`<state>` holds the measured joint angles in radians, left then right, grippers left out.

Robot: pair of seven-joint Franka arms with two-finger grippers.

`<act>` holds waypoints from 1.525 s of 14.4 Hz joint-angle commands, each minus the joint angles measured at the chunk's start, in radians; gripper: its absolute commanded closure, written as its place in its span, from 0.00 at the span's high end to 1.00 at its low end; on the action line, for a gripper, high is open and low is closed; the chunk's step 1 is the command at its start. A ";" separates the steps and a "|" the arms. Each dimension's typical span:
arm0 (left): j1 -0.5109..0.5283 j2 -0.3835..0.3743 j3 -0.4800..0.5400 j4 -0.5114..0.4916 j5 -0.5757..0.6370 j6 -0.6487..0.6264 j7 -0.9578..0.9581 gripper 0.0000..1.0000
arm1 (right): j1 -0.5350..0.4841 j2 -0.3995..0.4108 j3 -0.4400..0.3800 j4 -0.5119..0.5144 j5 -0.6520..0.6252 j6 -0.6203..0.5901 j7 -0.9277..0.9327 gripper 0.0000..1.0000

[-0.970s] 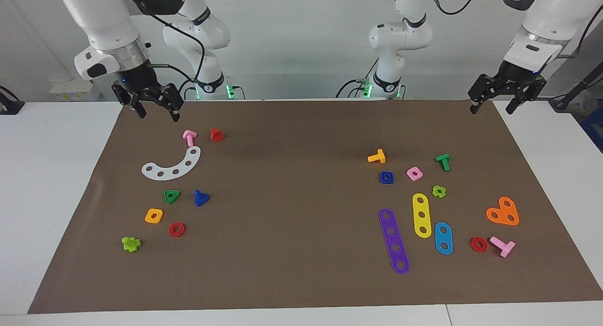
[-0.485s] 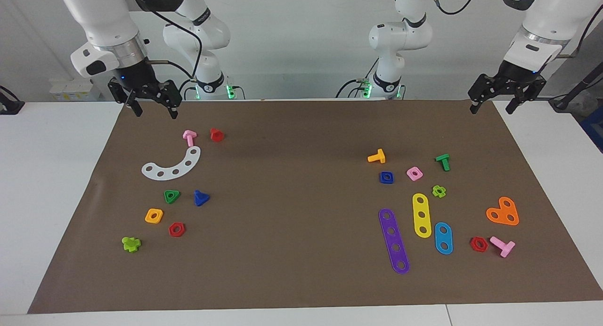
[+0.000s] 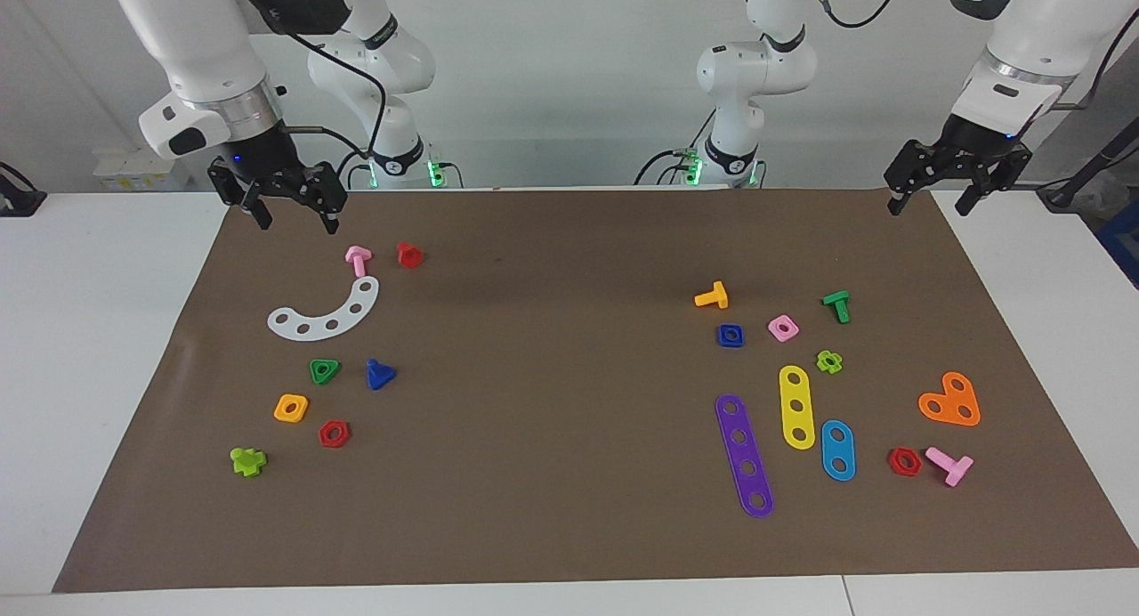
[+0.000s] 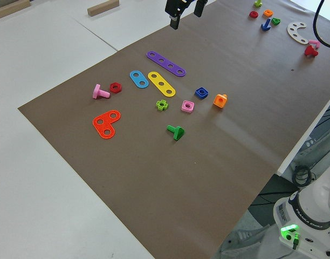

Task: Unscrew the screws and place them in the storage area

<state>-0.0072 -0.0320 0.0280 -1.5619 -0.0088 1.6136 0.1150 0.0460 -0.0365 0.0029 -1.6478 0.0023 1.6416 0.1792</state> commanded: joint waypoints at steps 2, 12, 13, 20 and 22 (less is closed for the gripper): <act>0.001 -0.034 0.003 -0.038 -0.007 0.003 -0.008 1.00 | -0.006 -0.025 0.005 -0.035 -0.008 -0.006 -0.018 1.00; 0.001 -0.034 0.003 -0.038 -0.007 0.003 -0.008 1.00 | -0.005 -0.036 0.011 -0.055 -0.039 0.012 0.008 1.00; 0.001 -0.034 0.003 -0.038 -0.007 0.003 -0.008 1.00 | -0.005 -0.034 0.011 -0.055 -0.038 0.012 0.008 1.00; 0.001 -0.034 0.003 -0.038 -0.007 0.003 -0.008 1.00 | -0.005 -0.034 0.011 -0.053 -0.022 0.010 -0.018 1.00; 0.001 -0.034 0.003 -0.038 -0.007 0.003 -0.008 1.00 | -0.005 -0.036 0.011 -0.055 -0.021 0.010 -0.017 1.00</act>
<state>-0.0072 -0.0320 0.0280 -1.5619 -0.0088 1.6136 0.1150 0.0468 -0.0466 0.0078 -1.6747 -0.0266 1.6395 0.1797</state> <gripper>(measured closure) 0.000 0.000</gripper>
